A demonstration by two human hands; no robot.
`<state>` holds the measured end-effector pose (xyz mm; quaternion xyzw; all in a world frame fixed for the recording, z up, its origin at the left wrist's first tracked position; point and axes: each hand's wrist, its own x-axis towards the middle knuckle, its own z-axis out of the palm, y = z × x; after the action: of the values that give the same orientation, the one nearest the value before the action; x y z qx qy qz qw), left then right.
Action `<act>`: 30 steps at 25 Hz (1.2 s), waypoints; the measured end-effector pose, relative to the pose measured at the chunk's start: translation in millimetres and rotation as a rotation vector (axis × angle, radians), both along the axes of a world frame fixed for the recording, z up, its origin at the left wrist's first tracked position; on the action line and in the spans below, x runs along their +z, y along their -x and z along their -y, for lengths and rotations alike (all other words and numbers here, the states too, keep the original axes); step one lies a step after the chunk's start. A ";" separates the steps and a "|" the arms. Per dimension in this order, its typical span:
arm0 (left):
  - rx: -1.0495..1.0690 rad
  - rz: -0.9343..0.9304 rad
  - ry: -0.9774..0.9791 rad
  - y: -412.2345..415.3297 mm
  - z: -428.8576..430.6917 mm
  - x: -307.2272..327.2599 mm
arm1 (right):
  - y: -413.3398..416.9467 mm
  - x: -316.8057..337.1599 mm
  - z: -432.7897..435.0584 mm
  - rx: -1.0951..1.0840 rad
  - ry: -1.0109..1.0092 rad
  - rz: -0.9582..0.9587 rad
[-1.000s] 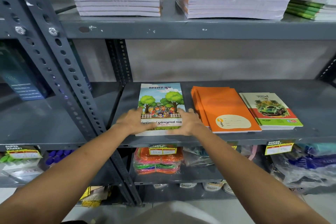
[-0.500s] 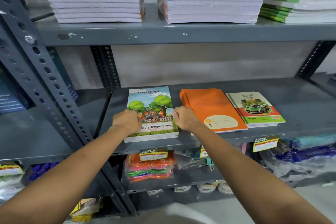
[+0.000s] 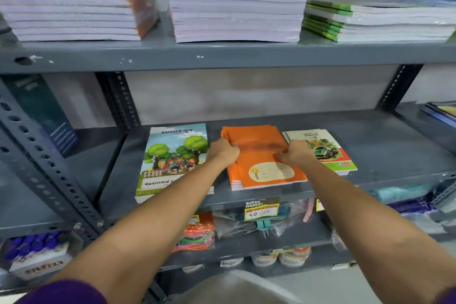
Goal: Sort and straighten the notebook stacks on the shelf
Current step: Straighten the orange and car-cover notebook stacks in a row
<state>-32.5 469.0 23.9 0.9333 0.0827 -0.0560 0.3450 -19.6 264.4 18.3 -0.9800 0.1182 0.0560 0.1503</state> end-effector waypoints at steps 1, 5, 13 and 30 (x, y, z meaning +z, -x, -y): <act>0.015 -0.054 0.023 -2.0 7.1 -2.0 | -0.8 -3.2 4.2 0.019 -0.013 -0.034; 0.060 -0.121 0.034 -4.8 26.7 -10.2 | -11.5 -14.7 9.8 0.058 -0.043 -0.043; -0.112 -0.213 -0.142 -8.9 25.0 -9.7 | -22.9 -17.3 9.2 0.197 -0.138 -0.110; -0.195 -0.113 -0.464 6.8 29.3 -36.2 | -6.4 -21.0 22.3 0.539 0.046 -0.298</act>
<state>-39.3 439.7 -12.4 0.9864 0.0222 -0.1204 0.1094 -13.2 242.1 -2.7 -0.9601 -0.1238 0.2344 0.0890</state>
